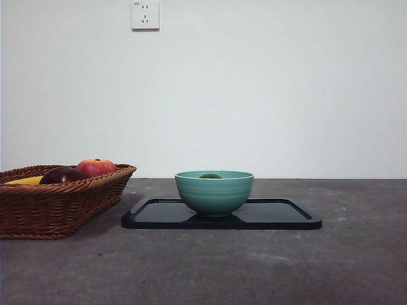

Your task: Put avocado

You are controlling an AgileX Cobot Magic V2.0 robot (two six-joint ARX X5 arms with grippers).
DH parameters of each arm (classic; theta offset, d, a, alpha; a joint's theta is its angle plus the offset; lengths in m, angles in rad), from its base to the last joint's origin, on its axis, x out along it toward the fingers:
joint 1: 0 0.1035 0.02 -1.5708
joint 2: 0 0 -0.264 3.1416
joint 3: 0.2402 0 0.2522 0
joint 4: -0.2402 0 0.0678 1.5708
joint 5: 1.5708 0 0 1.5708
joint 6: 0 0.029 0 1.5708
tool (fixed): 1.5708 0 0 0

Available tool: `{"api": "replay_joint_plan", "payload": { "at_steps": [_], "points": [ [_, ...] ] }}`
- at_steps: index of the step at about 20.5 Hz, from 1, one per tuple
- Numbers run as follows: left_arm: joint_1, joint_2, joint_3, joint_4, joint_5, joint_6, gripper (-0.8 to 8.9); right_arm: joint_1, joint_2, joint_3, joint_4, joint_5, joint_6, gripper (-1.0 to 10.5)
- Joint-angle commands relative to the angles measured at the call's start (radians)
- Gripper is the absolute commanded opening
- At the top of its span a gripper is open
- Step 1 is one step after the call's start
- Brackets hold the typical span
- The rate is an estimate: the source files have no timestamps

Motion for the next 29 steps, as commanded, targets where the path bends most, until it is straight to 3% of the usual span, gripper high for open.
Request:
{"api": "replay_joint_plan", "payload": {
  "at_steps": [1, 3, 6, 9, 13, 19, 29],
  "points": [
    [0.001, -0.002, -0.021, -0.005, 0.011, -0.005, 0.24, -0.093, -0.024, -0.096, 0.168, 0.104, -0.164, 0.2],
    [0.001, -0.002, -0.021, -0.005, 0.011, -0.005, 0.24, -0.204, -0.076, -0.274, 0.455, 0.111, -0.217, 0.2],
    [0.001, -0.002, -0.021, -0.005, 0.011, -0.005, 0.24, -0.337, -0.154, -0.543, 0.845, 0.109, -0.216, 0.2],
    [0.001, -0.002, -0.021, -0.005, 0.011, -0.005, 0.24, -0.418, -0.195, -0.716, 1.033, 0.088, -0.22, 0.2],
    [0.001, -0.002, -0.021, -0.005, 0.011, -0.005, 0.24, -0.444, -0.219, -0.827, 1.083, 0.074, -0.215, 0.2],
    [0.001, -0.002, -0.021, -0.005, 0.011, -0.005, 0.24, -0.45, -0.255, -0.888, 1.043, -0.023, -0.224, 0.2],
    [0.001, -0.002, -0.021, -0.005, 0.011, -0.005, 0.24, -0.46, -0.264, -0.888, 1.001, -0.02, -0.21, 0.2]
  ]
}}
